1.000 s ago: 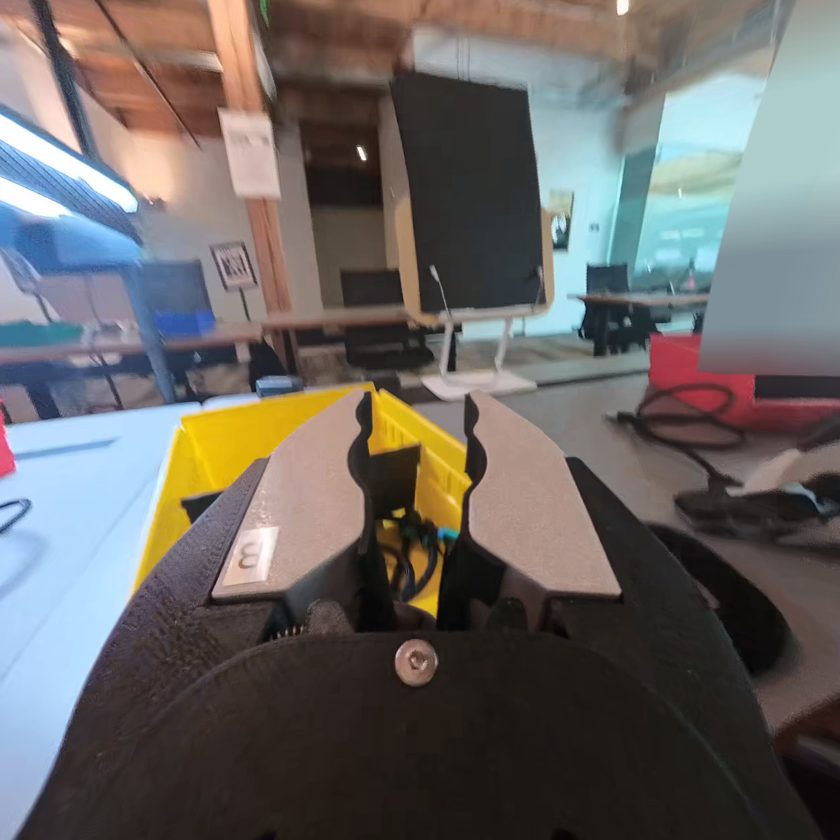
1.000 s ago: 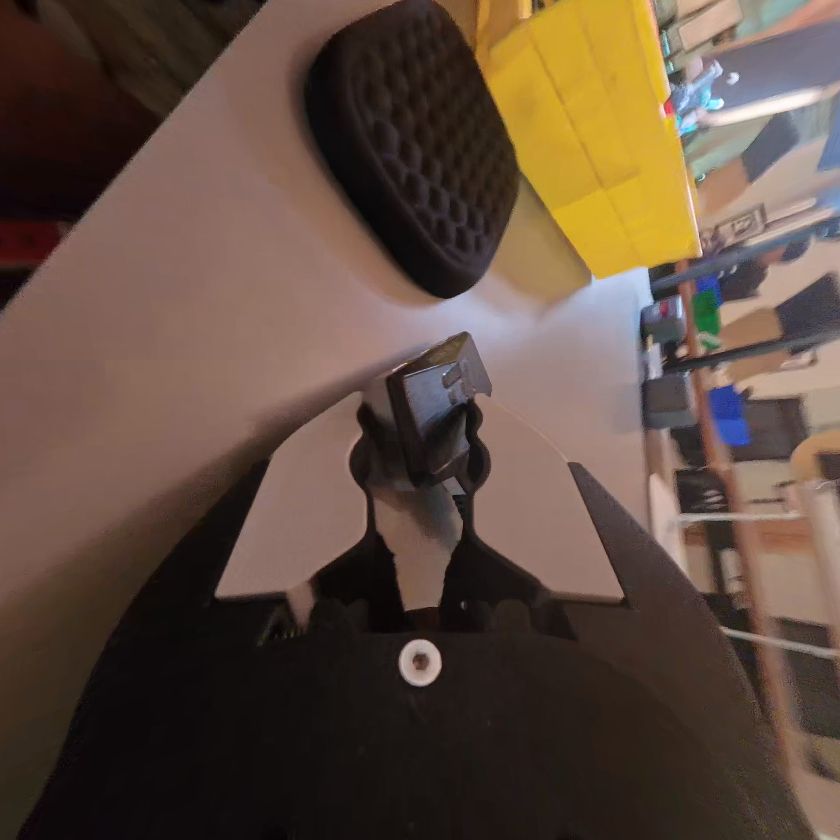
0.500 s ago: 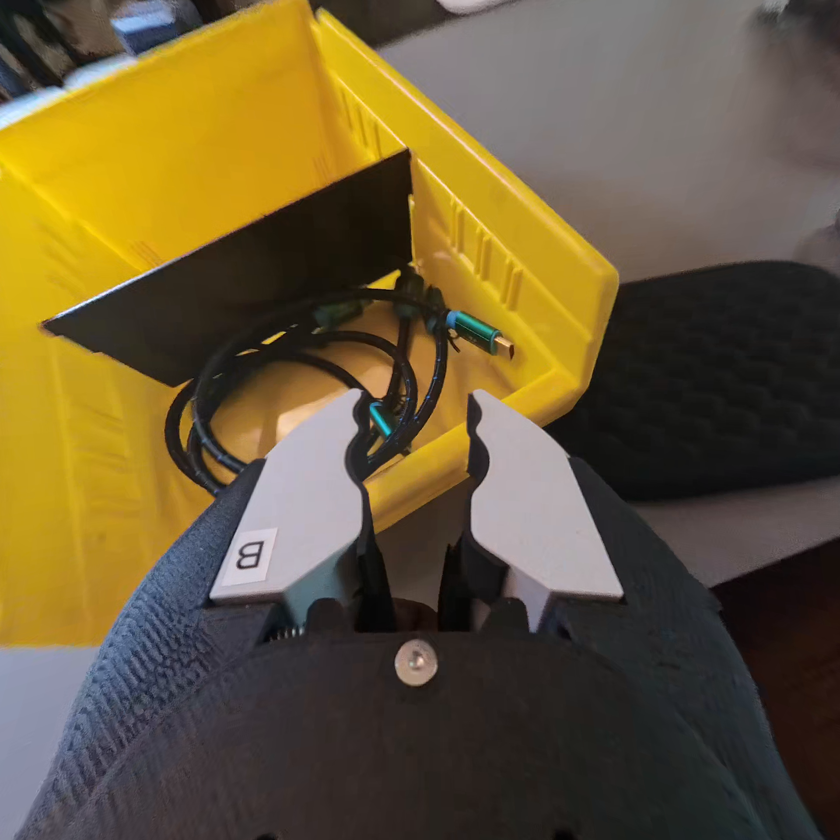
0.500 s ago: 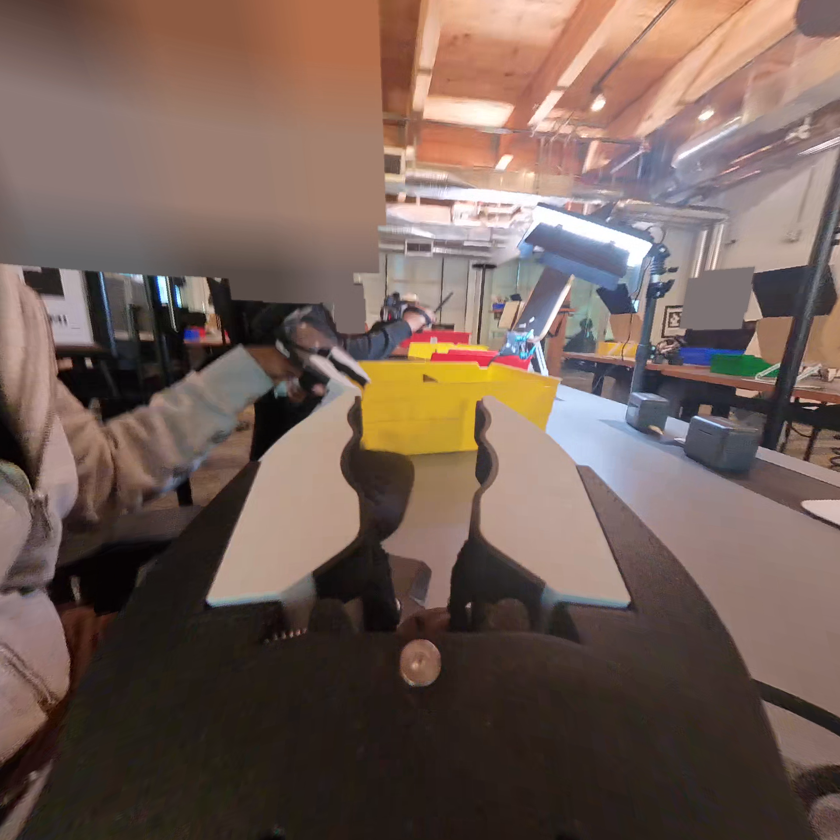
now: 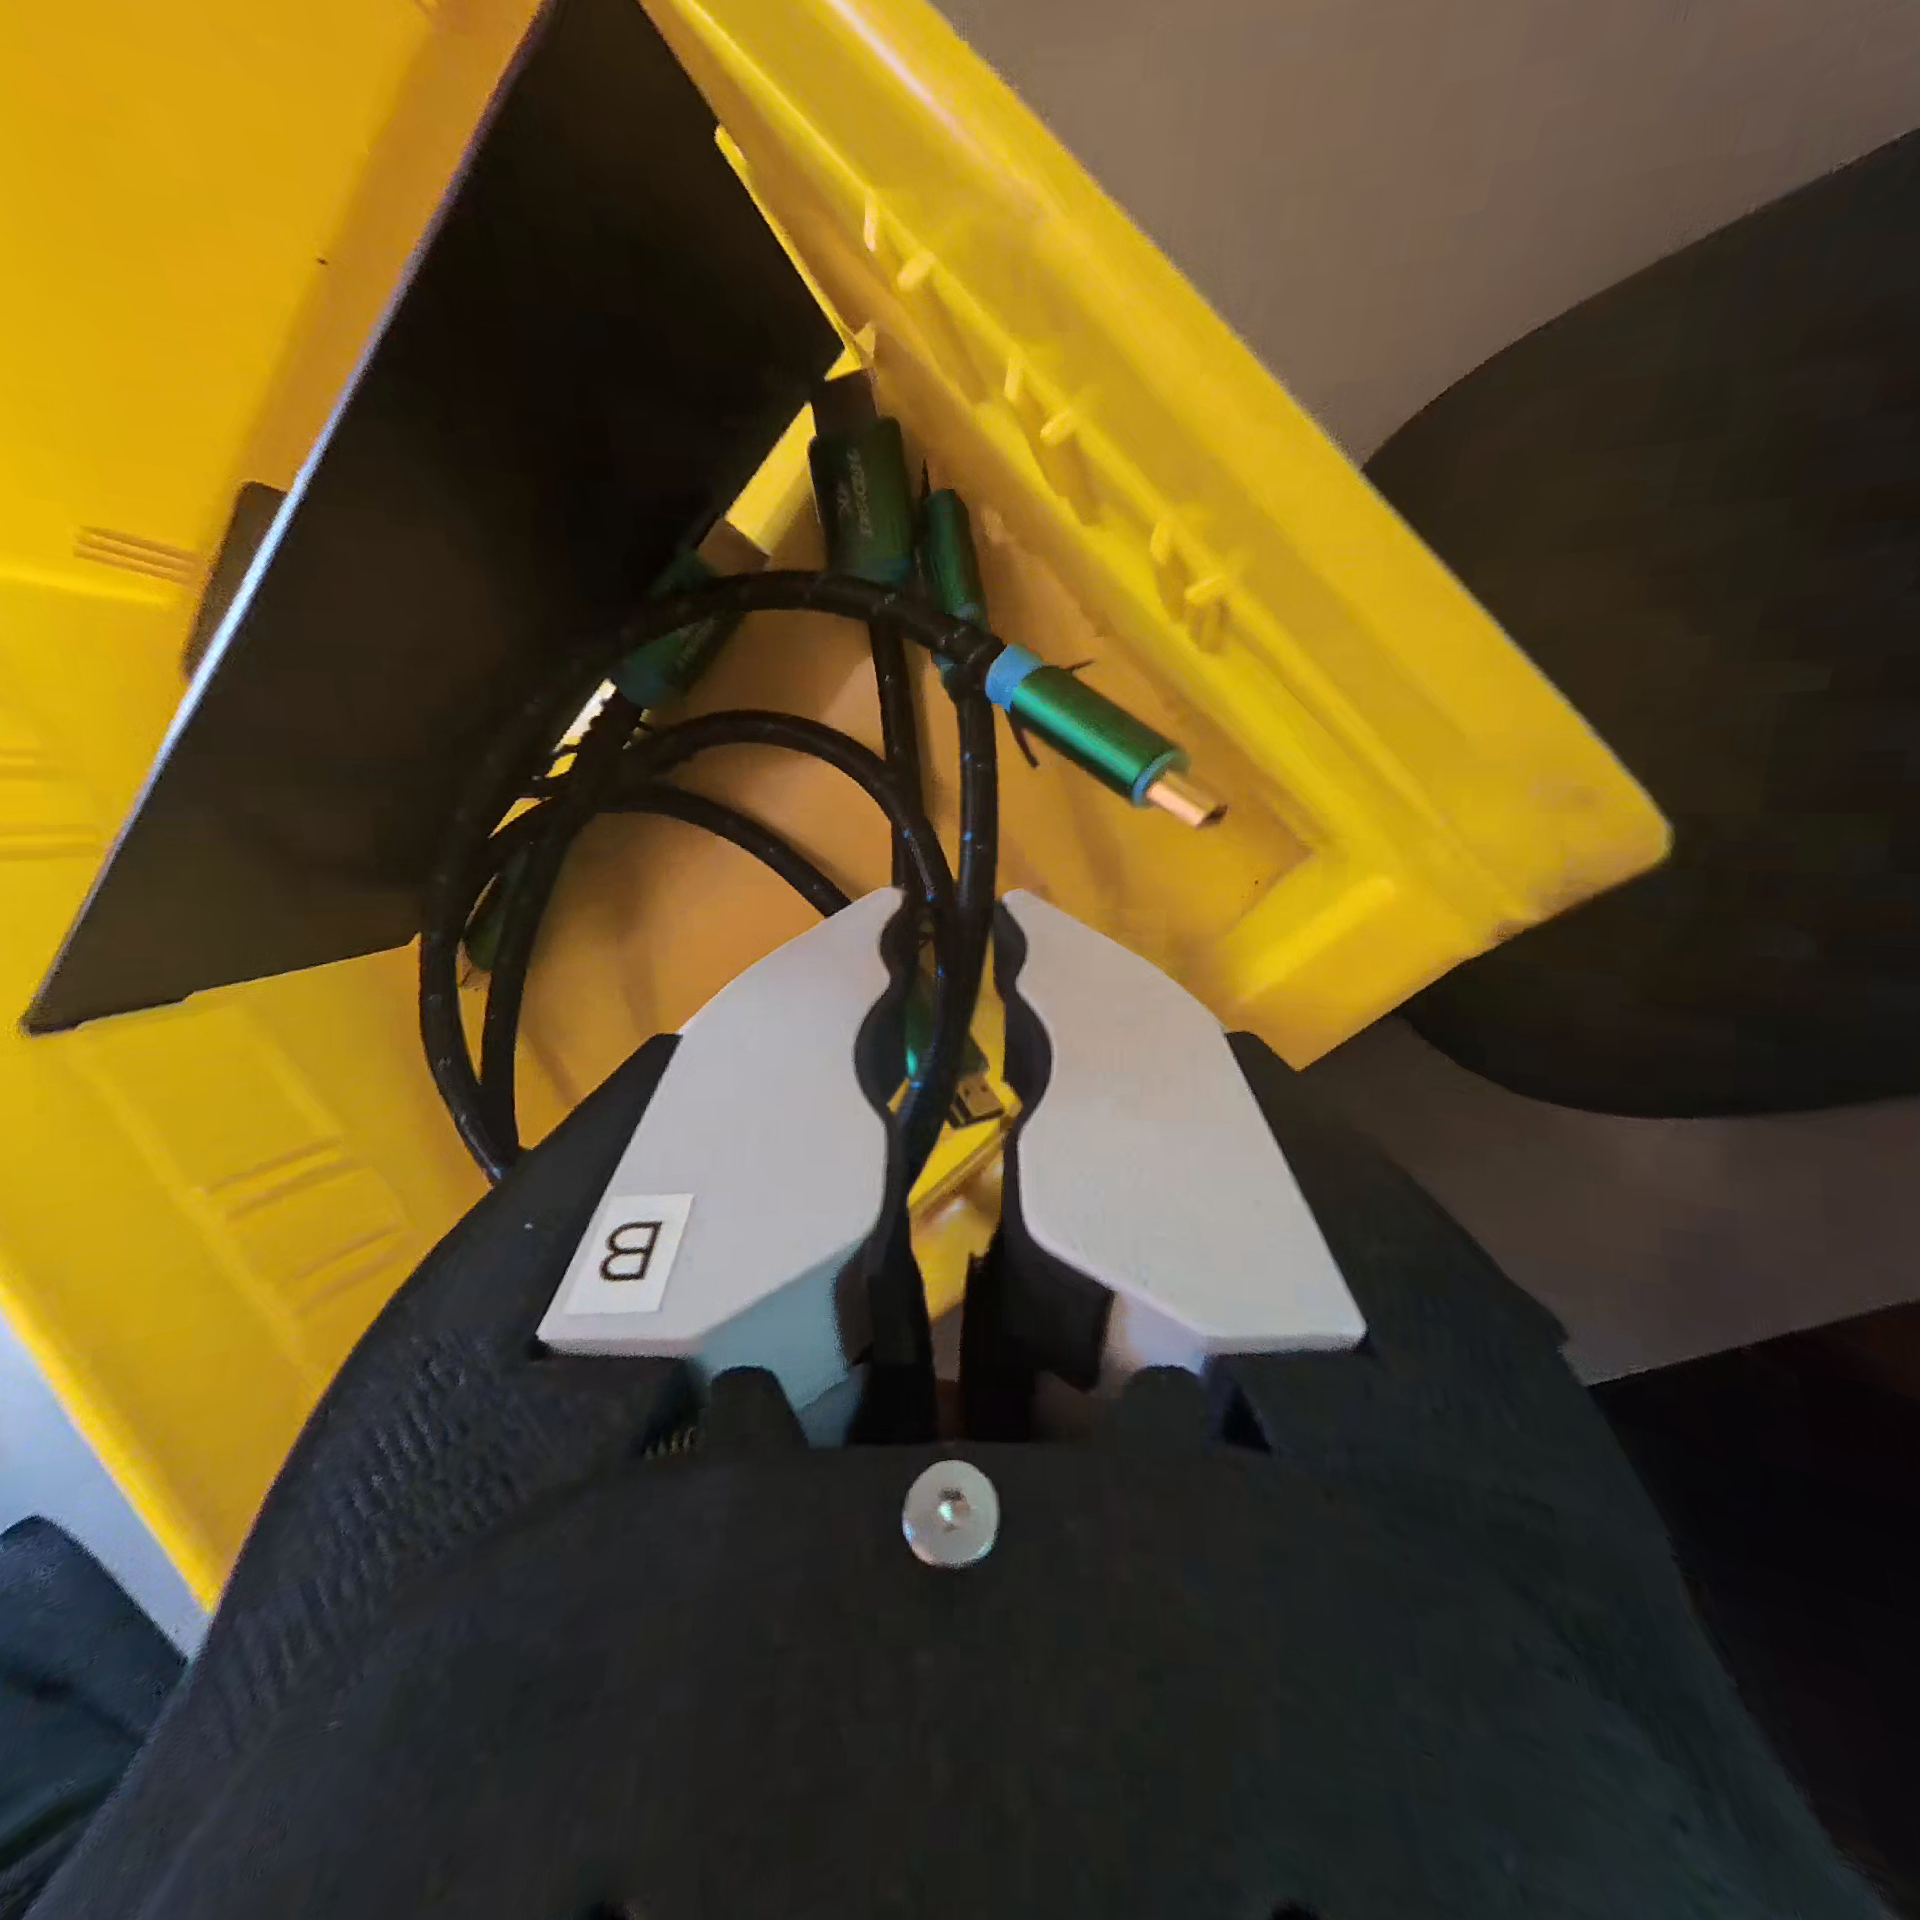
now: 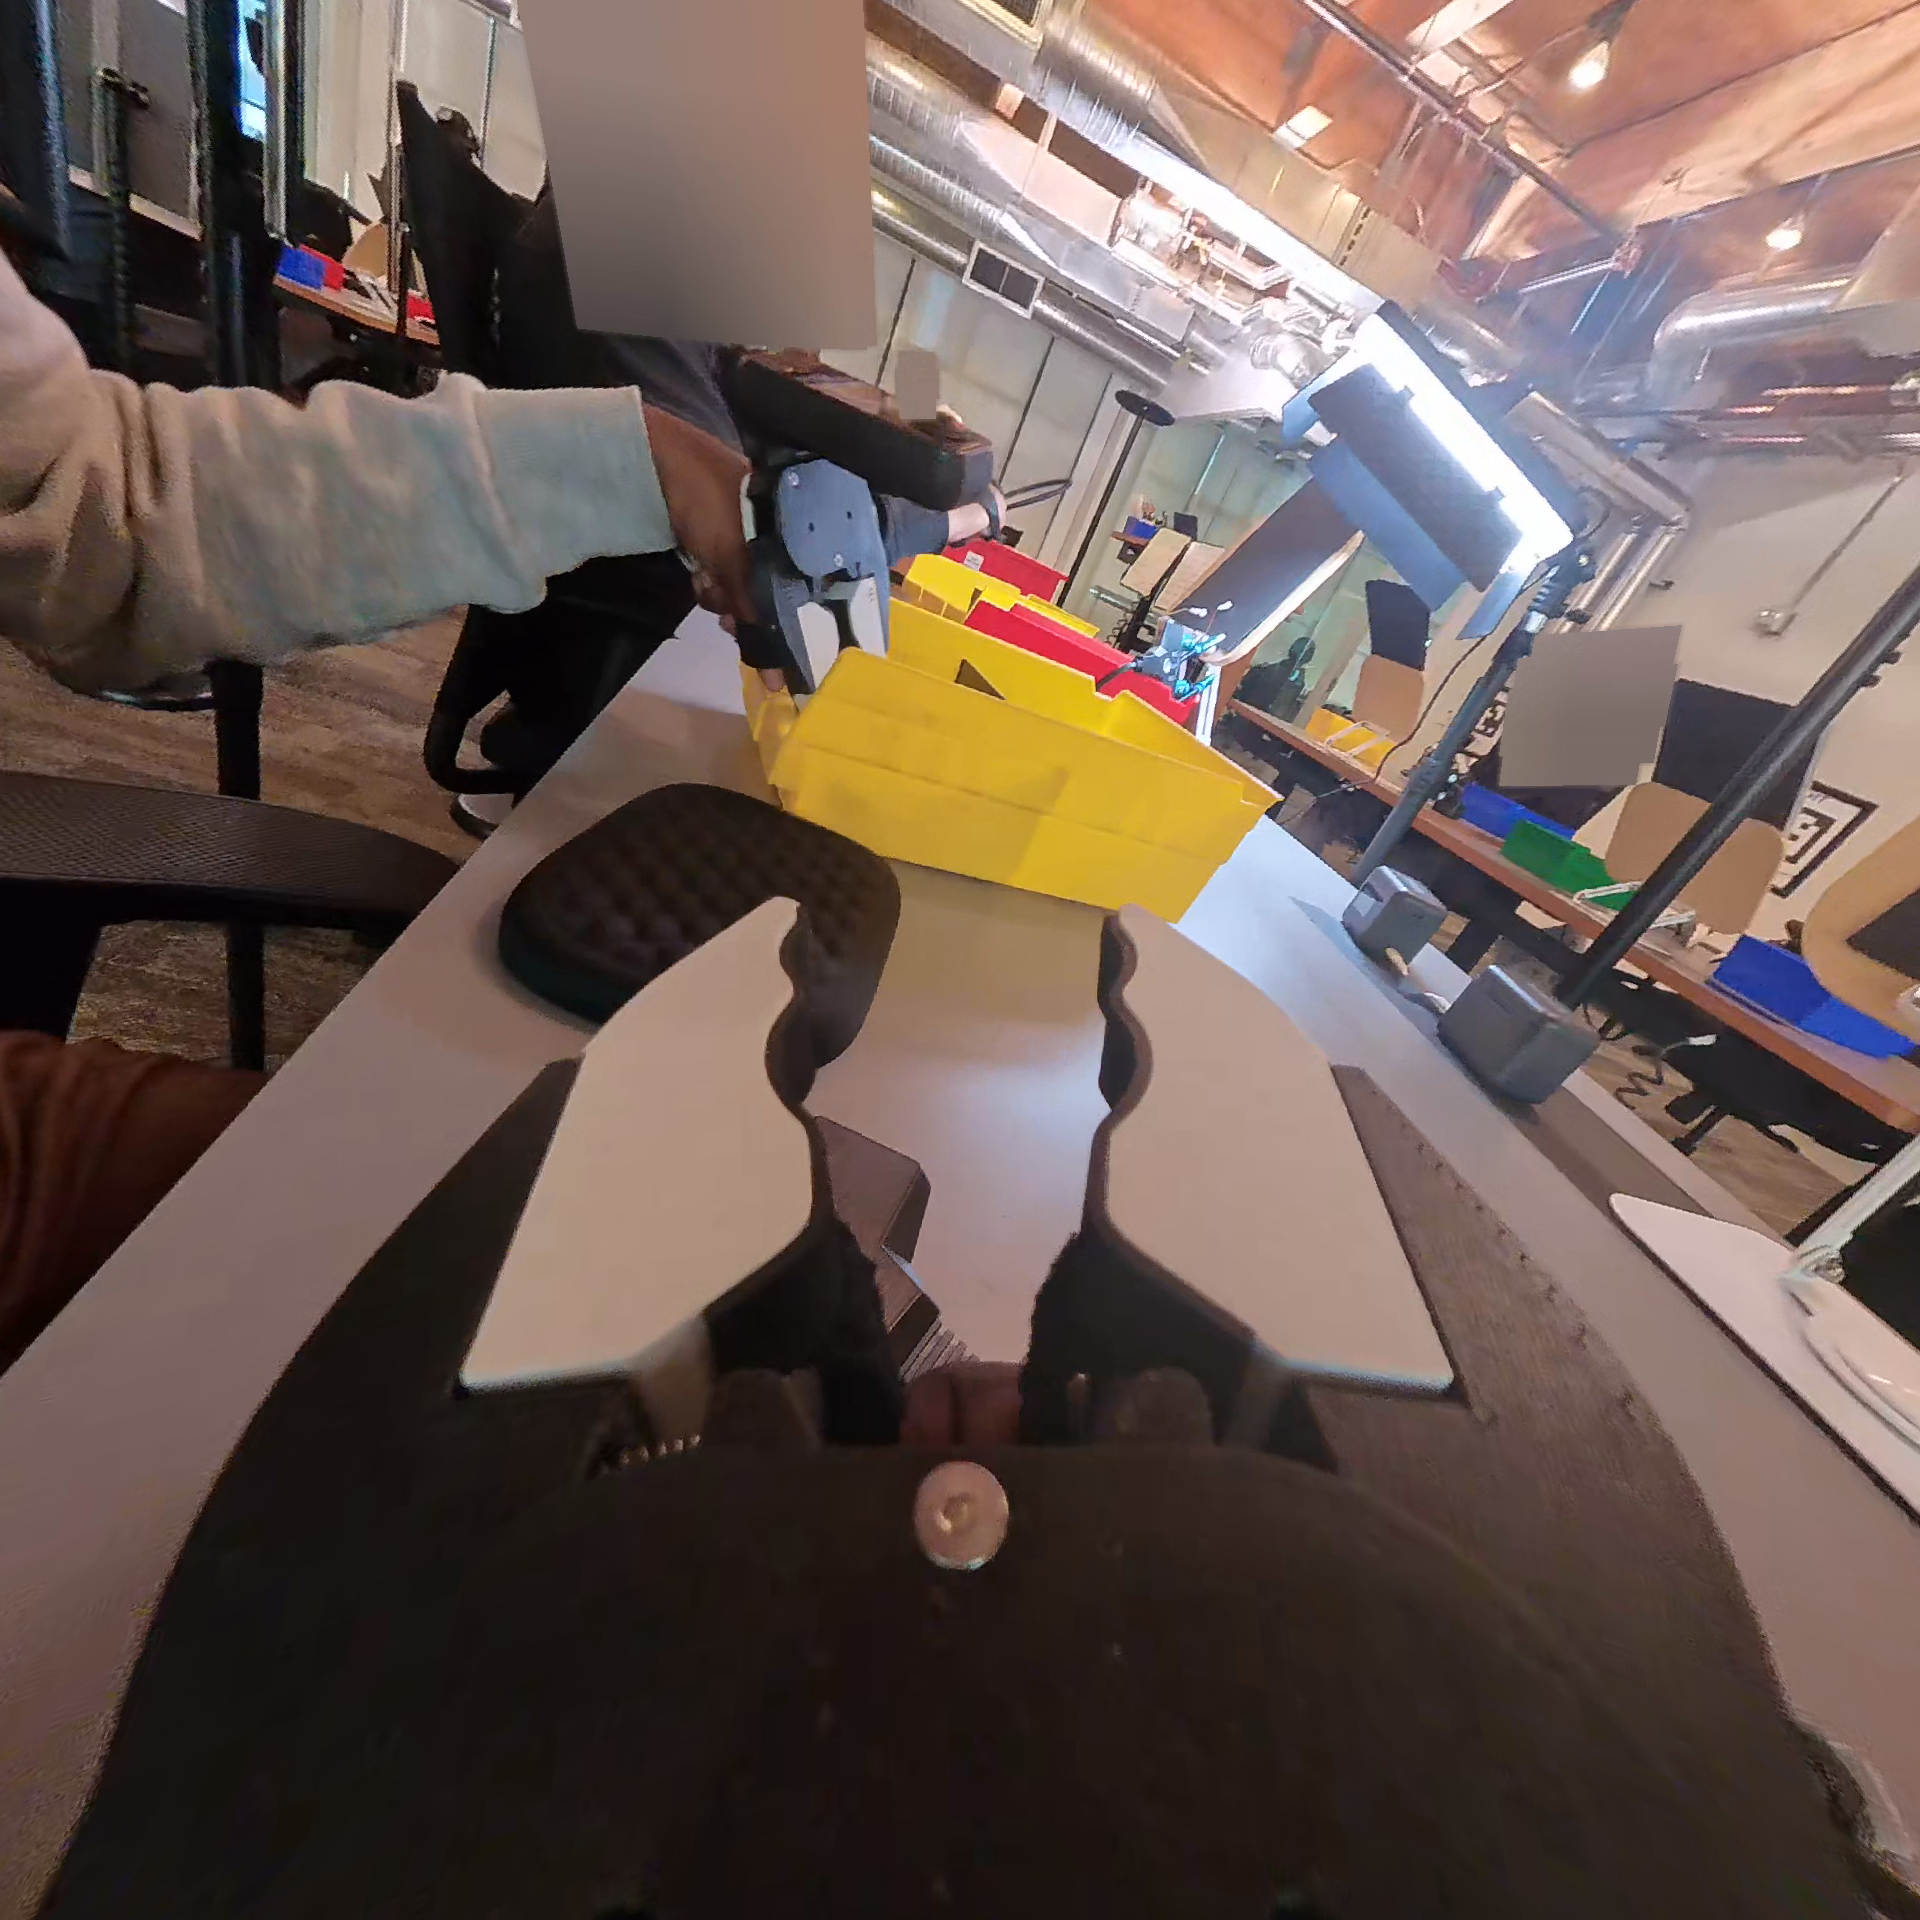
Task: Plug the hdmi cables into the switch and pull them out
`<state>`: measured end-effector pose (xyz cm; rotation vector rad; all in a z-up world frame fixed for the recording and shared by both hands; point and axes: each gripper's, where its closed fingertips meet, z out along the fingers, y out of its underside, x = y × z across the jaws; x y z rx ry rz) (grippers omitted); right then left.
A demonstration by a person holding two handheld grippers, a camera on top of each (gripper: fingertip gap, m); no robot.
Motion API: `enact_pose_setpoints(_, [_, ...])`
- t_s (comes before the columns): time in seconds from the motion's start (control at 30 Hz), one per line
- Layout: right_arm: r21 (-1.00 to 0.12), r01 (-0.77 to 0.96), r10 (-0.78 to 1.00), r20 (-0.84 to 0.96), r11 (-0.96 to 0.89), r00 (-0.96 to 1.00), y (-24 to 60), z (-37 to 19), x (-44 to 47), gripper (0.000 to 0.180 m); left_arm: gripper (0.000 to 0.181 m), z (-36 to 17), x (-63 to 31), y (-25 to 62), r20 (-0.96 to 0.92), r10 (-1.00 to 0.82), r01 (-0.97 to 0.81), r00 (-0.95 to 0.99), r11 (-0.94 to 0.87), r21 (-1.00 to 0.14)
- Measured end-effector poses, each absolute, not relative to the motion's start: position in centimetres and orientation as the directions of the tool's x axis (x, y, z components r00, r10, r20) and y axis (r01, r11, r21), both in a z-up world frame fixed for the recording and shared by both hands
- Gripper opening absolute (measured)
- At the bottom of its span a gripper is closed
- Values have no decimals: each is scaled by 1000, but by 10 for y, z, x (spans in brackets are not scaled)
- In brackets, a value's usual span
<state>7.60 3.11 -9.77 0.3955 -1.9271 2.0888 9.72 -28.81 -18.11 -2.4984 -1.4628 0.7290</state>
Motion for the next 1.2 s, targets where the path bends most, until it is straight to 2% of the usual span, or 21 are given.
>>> enact_pose_setpoints(0.03, [-921,-382,20,381,-83,-924,32,-96,76,53,8,-177,98,-288,-343,857,773,385,-503,-388])
enact_pose_setpoints(0.17, [-912,-397,34,395,-100,-918,33,-91,78,53,6,-151,96,-294,-417,878,709,234,-447,-545])
enact_pose_setpoints(0.27, [-909,-403,40,402,-101,-915,33,-90,79,52,6,-114,99,-305,-476,878,576,50,-415,-705])
enact_pose_setpoints(0.37, [-906,-411,50,408,-96,-911,32,-91,79,52,6,-56,112,-299,-477,865,249,-153,-434,-866])
enact_pose_setpoints(0.47, [-905,-415,55,412,-90,-910,30,-92,79,52,6,-8,143,-267,-367,901,-144,-230,-404,-903])
enact_pose_setpoints(0.57, [-910,-402,50,399,-100,-916,29,-93,81,51,6,1,165,-219,-328,937,-329,-119,-349,-878])
enact_pose_setpoints(0.63, [-922,-368,35,366,-124,-930,28,-92,85,50,6,-10,172,-182,-261,964,-378,58,-220,-899])
enact_pose_setpoints(0.73, [-942,-287,-32,297,-177,-954,26,-90,96,48,6,-37,180,-124,-182,907,-363,381,-34,-931])
enact_pose_setpoints(0.87, [-959,-205,-155,237,-198,-959,23,-94,114,44,6,-61,187,-77,-62,785,-279,617,144,-949])
enact_pose_setpoints(1.03, [-965,-154,-234,203,-213,-951,24,-93,128,42,6,-73,186,-44,-51,671,-215,740,164,-963])
enact_pose_setpoints(1.2, [-970,192,-463,-103,-148,-881,27,-86,145,35,6,-82,189,-32,-76,633,-197,770,123,-973])
